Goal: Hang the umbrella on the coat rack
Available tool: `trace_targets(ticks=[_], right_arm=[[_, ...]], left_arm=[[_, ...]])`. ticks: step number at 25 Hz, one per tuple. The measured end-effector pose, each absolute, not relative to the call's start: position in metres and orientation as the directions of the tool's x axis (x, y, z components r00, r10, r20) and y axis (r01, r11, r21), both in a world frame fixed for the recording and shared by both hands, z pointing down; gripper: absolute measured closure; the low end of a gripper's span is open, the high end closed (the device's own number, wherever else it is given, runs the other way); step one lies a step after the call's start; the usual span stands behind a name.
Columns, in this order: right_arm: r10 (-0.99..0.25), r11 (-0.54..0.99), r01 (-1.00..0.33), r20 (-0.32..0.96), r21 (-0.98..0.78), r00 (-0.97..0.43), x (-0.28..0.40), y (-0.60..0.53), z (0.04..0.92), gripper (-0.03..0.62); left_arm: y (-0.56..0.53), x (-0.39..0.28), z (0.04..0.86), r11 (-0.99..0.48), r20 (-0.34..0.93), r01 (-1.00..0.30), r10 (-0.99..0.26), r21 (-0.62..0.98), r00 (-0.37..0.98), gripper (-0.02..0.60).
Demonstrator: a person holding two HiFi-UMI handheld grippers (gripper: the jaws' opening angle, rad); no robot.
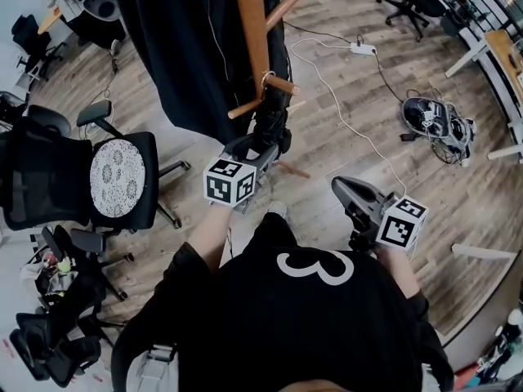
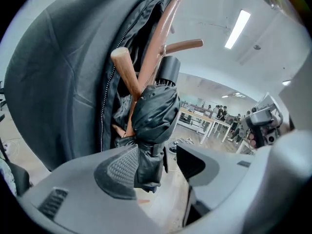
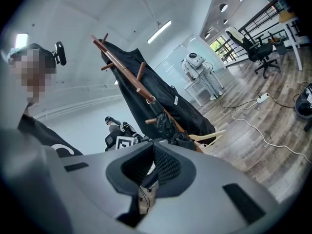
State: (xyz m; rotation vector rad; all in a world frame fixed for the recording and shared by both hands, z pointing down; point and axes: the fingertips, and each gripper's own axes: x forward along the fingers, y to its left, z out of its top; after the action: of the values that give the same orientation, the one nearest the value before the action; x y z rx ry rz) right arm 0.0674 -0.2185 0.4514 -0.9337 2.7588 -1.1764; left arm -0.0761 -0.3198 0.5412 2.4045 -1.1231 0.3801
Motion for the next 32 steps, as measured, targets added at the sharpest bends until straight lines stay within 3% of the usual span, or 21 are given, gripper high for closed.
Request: trace_targets(ticks=[10, 19, 26, 32], right_arm=[[-0.495, 0.605, -0.483, 0.176, -0.633, -0.851, 0.065, -0.187, 0.431, 0.568], [-0.456, 0.674, -0.42, 0.105, -0.607, -0.884, 0.057, -0.141, 0.402, 0.568], [-0.425, 0.723, -0.39, 0.079, -0.57, -0.902, 0.057, -0.111, 0.382, 0.568], [-0.405, 0.75, -0.357, 0.039, -0.557, -0.913, 0.059, -0.094, 0.369, 0.568]], left_arm=[[-0.241, -0.061, 0.475, -0.657, 0.345, -0.696, -0.606, 0.291, 0.717, 0.376], [-0.139, -0.017, 0.402, -0.785, 0.208, -0.518, -0.474, 0.339, 0.855, 0.5], [-0.098, -0.004, 0.37, -0.799, 0.158, -0.496, -0.472, 0.34, 0.868, 0.555], [-0.081, 0.003, 0.359, -0.799, 0.154, -0.502, -0.479, 0.33, 0.864, 0.563]])
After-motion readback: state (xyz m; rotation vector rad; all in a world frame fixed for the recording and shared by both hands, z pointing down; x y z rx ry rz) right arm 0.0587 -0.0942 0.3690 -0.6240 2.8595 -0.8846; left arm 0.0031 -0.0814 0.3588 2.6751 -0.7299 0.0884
